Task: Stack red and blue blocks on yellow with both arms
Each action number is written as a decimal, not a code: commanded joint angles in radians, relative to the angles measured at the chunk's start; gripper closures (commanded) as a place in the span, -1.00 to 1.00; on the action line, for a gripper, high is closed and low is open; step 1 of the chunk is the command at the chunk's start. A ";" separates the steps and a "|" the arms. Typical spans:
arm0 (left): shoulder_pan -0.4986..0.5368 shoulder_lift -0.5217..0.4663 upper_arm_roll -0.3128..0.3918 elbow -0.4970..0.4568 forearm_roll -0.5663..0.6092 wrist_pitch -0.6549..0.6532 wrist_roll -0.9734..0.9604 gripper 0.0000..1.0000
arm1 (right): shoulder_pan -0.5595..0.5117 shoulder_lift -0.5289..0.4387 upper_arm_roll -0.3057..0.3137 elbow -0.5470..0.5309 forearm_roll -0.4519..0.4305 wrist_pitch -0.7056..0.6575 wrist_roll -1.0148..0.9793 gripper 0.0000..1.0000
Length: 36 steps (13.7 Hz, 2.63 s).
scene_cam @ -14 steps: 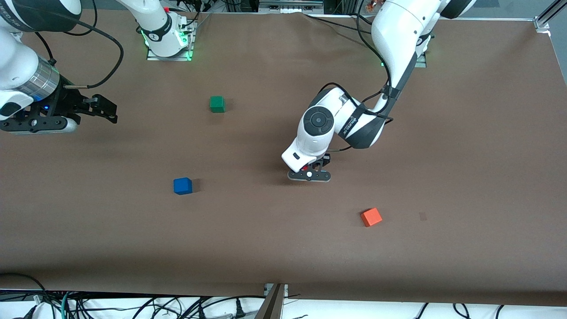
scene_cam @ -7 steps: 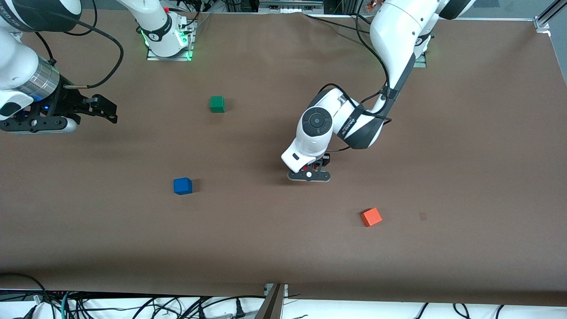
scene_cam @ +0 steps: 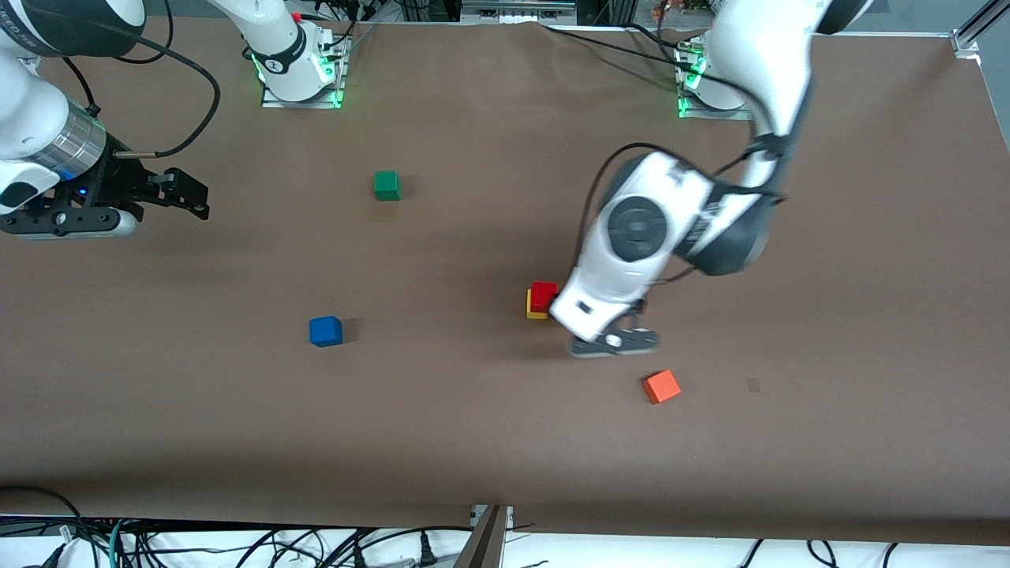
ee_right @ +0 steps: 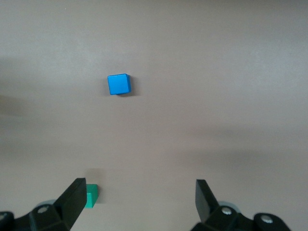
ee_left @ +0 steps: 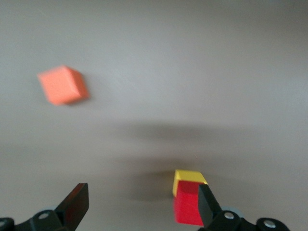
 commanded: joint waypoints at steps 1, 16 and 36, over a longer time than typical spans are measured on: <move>0.121 -0.078 -0.020 0.037 0.009 -0.053 0.129 -1.00 | -0.008 -0.022 0.006 -0.017 -0.011 -0.003 -0.007 -0.99; 0.522 -0.252 -0.020 0.036 0.007 -0.420 0.545 -1.00 | 0.004 0.094 0.009 0.020 0.015 -0.003 -0.004 -0.99; 0.505 -0.537 -0.020 -0.386 -0.046 -0.313 0.489 -1.00 | 0.064 0.687 0.048 0.124 0.102 0.494 0.015 -0.97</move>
